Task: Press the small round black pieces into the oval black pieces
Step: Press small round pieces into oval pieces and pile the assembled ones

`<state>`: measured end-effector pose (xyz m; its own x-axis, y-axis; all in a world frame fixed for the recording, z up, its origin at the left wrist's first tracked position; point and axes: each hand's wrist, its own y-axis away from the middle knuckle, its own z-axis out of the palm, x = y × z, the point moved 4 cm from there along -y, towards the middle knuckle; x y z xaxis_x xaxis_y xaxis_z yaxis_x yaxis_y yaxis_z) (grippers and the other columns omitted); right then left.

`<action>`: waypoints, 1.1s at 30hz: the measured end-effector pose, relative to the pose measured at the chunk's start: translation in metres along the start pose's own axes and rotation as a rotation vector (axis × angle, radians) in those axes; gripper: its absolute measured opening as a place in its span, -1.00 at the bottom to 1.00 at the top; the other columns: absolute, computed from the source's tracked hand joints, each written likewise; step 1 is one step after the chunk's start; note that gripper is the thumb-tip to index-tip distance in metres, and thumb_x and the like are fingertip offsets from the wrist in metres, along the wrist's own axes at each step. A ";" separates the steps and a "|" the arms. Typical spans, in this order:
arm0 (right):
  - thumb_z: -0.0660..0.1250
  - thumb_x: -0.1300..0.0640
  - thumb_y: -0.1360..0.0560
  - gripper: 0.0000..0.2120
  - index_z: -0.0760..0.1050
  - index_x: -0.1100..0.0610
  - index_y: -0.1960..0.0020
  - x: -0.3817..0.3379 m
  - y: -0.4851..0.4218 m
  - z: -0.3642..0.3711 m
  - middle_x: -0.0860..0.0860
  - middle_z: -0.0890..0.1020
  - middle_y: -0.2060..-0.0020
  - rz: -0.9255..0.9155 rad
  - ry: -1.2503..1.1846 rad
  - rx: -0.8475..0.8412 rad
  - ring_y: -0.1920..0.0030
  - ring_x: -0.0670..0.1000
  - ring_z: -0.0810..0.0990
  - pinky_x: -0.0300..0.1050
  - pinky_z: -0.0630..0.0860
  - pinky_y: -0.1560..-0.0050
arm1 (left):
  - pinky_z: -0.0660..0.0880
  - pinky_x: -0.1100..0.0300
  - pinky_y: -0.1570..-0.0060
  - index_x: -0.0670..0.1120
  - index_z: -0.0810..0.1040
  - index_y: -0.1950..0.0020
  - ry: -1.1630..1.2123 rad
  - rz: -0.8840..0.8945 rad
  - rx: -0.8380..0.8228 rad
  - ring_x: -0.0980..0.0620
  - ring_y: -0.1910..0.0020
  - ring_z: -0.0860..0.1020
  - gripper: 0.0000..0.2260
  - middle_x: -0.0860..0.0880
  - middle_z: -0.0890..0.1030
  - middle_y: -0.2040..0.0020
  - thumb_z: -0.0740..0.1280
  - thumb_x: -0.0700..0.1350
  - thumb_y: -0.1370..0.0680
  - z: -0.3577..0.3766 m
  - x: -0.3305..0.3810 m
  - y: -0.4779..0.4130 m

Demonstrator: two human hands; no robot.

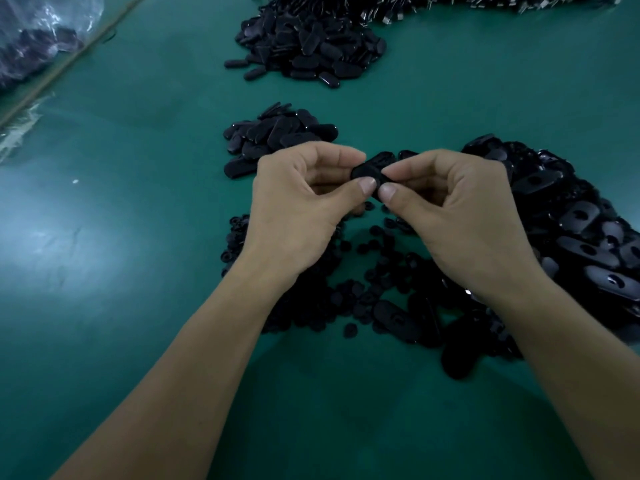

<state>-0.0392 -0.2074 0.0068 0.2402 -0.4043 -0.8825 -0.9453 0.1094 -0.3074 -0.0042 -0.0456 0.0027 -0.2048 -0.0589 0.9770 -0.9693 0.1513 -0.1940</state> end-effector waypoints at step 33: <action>0.27 0.10 -0.63 -0.71 0.55 0.03 -0.34 0.003 0.001 -0.018 0.05 0.51 -0.28 0.047 0.756 0.078 -0.32 0.10 0.37 0.03 0.29 -0.33 | 0.67 0.16 0.13 0.02 0.66 -0.04 -0.202 0.035 0.262 0.10 0.30 0.71 -0.79 0.03 0.71 0.17 0.51 -0.25 -0.50 -0.017 0.000 -0.020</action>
<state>-0.0438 -0.2249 0.0104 -0.0435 -0.9063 -0.4203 -0.9256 0.1949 -0.3244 0.0170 -0.0316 0.0083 -0.2363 -0.2570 0.9371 -0.9578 -0.1011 -0.2692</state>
